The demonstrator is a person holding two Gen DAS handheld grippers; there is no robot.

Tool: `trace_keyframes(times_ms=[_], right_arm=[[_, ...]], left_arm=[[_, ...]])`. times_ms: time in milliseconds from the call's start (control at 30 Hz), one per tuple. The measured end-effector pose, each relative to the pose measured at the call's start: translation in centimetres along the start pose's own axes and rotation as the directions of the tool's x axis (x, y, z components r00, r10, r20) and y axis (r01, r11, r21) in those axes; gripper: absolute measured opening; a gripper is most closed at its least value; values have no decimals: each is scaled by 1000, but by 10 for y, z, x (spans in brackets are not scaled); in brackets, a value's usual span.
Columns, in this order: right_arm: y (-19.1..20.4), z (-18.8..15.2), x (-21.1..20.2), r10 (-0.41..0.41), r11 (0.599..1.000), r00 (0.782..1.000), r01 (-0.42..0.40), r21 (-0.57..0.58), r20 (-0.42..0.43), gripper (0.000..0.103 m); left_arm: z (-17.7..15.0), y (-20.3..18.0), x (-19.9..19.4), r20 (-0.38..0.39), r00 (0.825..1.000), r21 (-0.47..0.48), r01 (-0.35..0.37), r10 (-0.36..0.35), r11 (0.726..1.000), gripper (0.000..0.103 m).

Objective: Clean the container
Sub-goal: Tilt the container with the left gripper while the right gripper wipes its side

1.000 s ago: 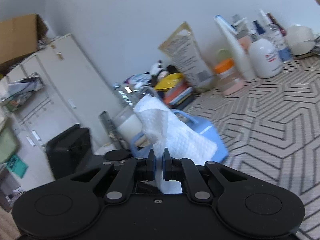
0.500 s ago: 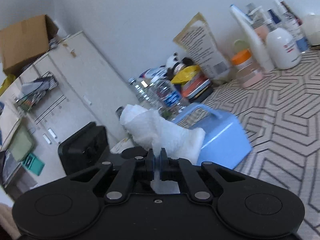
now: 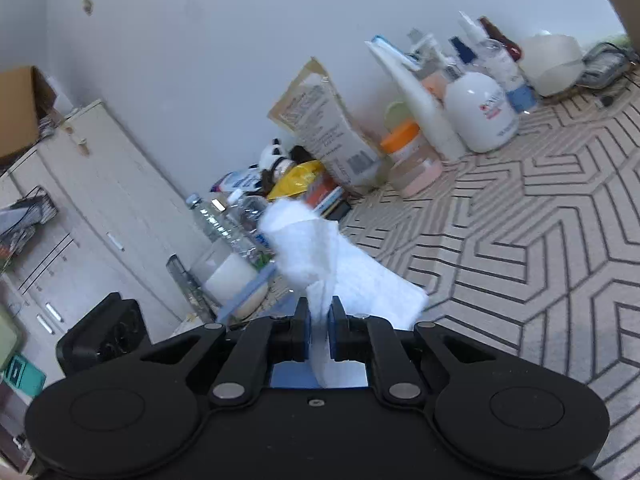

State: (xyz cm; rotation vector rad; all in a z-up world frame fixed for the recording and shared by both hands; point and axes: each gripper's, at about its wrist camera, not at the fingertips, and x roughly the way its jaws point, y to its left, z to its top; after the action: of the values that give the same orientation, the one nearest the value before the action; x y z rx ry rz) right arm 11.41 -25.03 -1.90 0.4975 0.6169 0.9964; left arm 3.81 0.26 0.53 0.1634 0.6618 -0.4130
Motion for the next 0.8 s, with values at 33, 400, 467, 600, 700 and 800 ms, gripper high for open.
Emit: trace_keyframes(times_ms=[33,400,467,600,700,800], right_arm=[[2,-1,1,8,1000,1000,-8,-12,-3,13],[13,-5,4,112,991,992,-116,-66,-49,13],[16,-7,3,126,989,990,-130,-75,-56,13],[11,-7,2,115,992,992,-118,-48,-50,8],[9,-5,3,102,994,994,-103,-28,-43,6],[8,-2,3,83,996,996,-84,-21,-33,6]], left_arm=[[0,1,0,-1,1000,-4,0,0,1000,76],[0,0,0,11,1000,4,-1,1,1000,74],[0,1,-1,12,1000,-1,3,-3,1000,74],[0,-4,-2,12,1000,-1,1,-1,1000,74],[0,-7,-3,13,1000,2,-1,1,1000,74],[-1,-9,-4,14,1000,3,-2,2,1000,74]])
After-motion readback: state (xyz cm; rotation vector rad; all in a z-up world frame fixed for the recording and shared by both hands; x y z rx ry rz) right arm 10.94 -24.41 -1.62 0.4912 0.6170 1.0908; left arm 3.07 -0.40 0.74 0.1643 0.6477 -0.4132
